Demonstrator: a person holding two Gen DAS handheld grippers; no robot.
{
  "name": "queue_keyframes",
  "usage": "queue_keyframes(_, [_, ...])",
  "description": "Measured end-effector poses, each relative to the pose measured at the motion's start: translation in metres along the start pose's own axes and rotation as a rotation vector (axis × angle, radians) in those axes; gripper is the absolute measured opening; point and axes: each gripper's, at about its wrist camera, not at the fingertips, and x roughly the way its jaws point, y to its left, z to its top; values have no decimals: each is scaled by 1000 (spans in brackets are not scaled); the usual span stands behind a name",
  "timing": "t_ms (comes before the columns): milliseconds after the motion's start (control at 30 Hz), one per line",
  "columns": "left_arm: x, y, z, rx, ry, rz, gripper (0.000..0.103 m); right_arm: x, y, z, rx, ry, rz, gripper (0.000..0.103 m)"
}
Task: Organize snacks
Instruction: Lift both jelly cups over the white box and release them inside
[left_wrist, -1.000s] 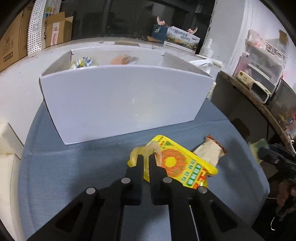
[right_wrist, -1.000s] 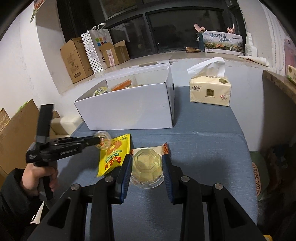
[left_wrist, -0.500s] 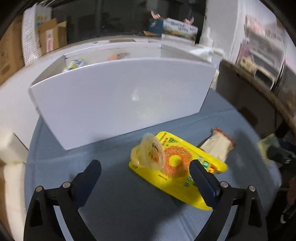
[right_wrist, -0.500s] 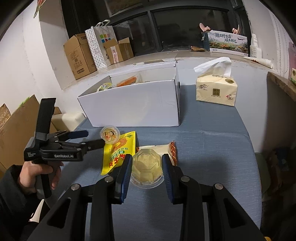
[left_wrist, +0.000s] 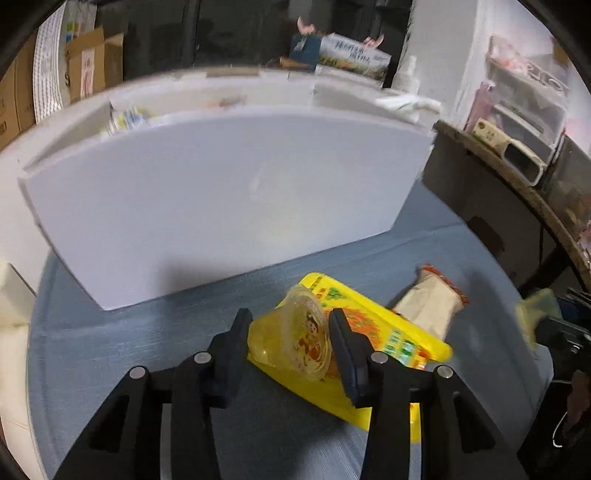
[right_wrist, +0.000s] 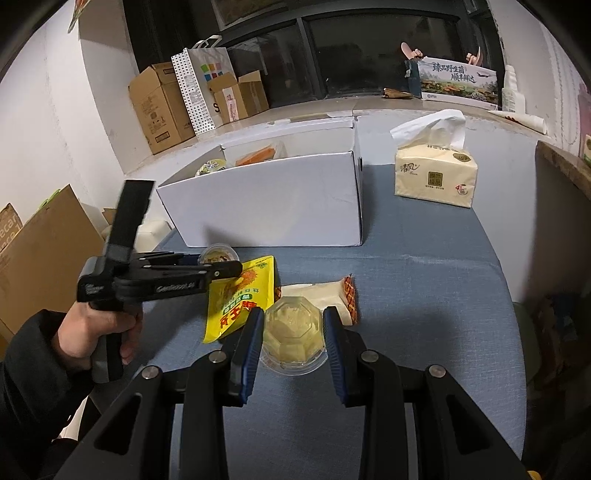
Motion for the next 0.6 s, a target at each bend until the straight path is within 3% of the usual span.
queue_keyframes(333, [-85, 3, 25, 0, -212, -65, 34, 4, 20, 29, -23, -36, 35, 35])
queue_keyframes(433, [-109, 7, 41, -2, -272, -79, 34, 1, 29, 50, -47, -67, 40, 35])
queue_keyframes(600, [-132, 17, 98, 20, -361, -46, 34, 1, 45, 113, -78, -154, 68, 35])
